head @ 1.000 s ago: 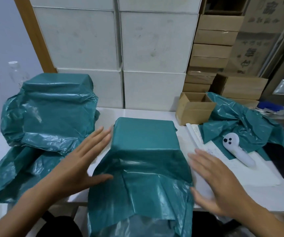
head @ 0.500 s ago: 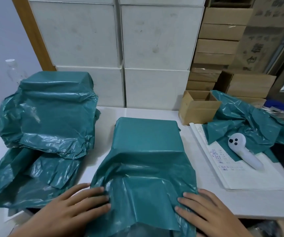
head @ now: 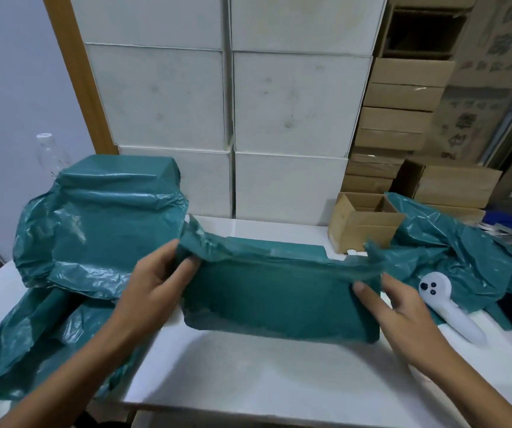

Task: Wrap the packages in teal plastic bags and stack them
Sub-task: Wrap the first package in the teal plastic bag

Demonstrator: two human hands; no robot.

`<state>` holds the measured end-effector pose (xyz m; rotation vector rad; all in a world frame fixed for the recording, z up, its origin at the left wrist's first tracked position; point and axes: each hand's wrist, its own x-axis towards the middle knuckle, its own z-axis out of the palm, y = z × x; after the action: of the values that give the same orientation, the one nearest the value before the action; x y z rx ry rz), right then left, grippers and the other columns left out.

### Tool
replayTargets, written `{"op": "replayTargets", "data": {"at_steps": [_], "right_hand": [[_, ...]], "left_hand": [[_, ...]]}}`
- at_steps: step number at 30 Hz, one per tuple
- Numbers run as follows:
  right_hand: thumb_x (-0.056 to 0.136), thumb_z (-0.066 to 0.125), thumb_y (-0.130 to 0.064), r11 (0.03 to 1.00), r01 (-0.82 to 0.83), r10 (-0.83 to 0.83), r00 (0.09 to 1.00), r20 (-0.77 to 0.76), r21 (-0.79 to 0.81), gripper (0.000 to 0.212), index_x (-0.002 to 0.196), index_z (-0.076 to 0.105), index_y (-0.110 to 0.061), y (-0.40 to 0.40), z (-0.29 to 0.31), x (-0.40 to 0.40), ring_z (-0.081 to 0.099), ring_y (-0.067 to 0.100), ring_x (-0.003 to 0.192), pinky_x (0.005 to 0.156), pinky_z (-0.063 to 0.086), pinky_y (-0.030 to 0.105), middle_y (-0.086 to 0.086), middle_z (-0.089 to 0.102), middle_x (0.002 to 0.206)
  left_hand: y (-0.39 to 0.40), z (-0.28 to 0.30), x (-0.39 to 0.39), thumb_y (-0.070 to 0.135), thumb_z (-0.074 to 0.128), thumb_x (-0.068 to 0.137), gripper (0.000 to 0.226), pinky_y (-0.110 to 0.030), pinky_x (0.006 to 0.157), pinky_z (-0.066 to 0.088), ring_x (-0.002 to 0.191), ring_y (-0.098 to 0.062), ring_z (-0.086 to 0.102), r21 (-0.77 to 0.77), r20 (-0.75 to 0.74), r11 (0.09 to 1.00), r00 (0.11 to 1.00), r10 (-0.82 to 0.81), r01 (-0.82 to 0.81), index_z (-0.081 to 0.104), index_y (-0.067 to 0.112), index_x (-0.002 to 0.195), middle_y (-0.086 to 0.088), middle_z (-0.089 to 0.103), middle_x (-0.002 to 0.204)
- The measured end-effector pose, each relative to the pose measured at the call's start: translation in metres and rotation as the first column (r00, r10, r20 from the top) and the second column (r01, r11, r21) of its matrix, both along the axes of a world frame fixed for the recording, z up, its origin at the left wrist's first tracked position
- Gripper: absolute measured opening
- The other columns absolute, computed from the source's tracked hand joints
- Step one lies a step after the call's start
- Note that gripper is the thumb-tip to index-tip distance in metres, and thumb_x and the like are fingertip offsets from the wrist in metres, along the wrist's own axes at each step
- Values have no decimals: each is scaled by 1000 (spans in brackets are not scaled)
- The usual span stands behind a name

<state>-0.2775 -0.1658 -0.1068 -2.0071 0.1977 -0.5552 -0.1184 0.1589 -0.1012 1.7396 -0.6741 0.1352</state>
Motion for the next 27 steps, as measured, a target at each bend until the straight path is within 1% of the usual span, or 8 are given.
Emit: {"op": "replayTargets", "data": {"at_steps": [3,6,8,12,16,21,24,27], "right_hand": [[104,63,-21,975,89,-74,994,-78,205,21,89,76,-17,-7,5,32,76,24,87,81,56,44,1,82,89],[102,61,-15,917,171,-129,982,-137,359,26,77,68,-14,-7,2,56,73,24,77,69,53,36,3,77,77],[102,58,-15,888,206,-137,972,-191,412,22,82,68,-14,-8,-3,69,72,21,78,70,51,34,5,78,82],[97,57,-20,917,245,-159,949,-273,315,22,86,66,-3,-13,-11,86,72,25,78,69,51,34,9,78,82],[97,60,-17,940,224,-150,949,-279,257,18,82,67,-9,-8,-11,88,73,19,75,64,51,30,2,77,78],[100,61,-20,912,154,-86,978,-192,379,14,109,72,-22,-9,-7,90,76,22,96,77,56,35,2,81,100],[99,68,-33,901,113,-53,987,-151,418,18,117,72,-33,-12,-3,93,78,16,97,83,60,35,-6,82,106],[101,68,-35,925,120,-74,988,-139,360,16,116,70,-38,-12,-1,97,76,10,95,80,58,28,-9,80,108]], "left_hand": [[-29,6,19,14,62,105,18,-29,74,59,81,-10,72,-72,-170,996,985,33,-46,77,11,98,-6,81,93],[-52,4,36,14,59,106,22,-15,63,55,71,-3,73,-80,-306,987,946,107,-138,77,13,95,4,80,82],[-63,-1,46,19,57,106,21,-15,60,55,69,-3,73,-41,-376,983,914,149,-178,75,15,96,2,80,84],[-74,-9,56,22,56,102,18,-38,72,61,78,-21,74,9,-423,978,886,191,-207,68,11,95,-13,76,95],[-78,0,59,26,59,96,25,-37,63,47,69,-19,55,111,-349,966,901,257,-233,45,11,80,-7,54,76],[-78,9,71,44,61,85,15,-45,84,55,88,-23,70,120,-451,984,875,174,-134,64,29,85,-1,73,90],[-80,12,73,41,64,96,17,-37,87,58,96,-20,77,99,-499,995,863,79,-34,70,27,104,0,79,102],[-85,5,74,27,60,105,12,-19,74,56,93,-10,78,100,-435,994,896,92,-53,71,30,109,8,81,100]]}}
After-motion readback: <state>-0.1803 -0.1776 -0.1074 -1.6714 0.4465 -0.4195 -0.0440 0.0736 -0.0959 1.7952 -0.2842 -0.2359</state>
